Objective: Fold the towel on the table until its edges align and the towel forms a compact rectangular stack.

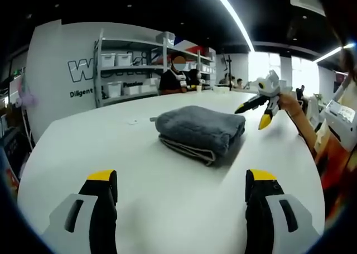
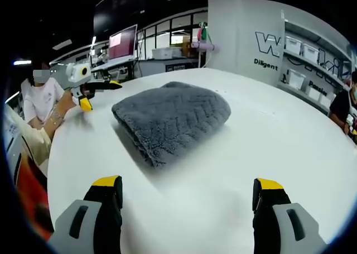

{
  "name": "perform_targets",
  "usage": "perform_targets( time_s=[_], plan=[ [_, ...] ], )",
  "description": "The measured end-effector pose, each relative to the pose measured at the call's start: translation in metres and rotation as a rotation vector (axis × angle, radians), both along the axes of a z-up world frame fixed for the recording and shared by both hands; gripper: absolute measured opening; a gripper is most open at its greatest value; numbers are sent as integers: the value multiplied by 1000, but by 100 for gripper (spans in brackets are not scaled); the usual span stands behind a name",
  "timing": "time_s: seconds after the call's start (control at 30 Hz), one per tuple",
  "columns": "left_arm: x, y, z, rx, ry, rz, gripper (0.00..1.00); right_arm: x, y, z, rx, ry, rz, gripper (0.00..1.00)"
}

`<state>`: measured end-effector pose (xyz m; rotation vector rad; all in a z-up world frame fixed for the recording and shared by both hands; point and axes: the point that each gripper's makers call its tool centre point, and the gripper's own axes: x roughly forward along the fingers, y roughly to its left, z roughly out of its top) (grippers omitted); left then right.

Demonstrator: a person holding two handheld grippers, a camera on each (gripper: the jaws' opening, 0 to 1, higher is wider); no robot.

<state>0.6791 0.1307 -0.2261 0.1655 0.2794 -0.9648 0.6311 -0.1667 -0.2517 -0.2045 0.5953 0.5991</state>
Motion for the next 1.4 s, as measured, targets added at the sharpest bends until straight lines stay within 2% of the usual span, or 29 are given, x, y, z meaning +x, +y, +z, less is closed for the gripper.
perform_targets(
  time_s=[1.4],
  plan=[
    [0,-1,-10,25,29,-1,93,-3,0,-3,1,11,-6,99]
  ],
)
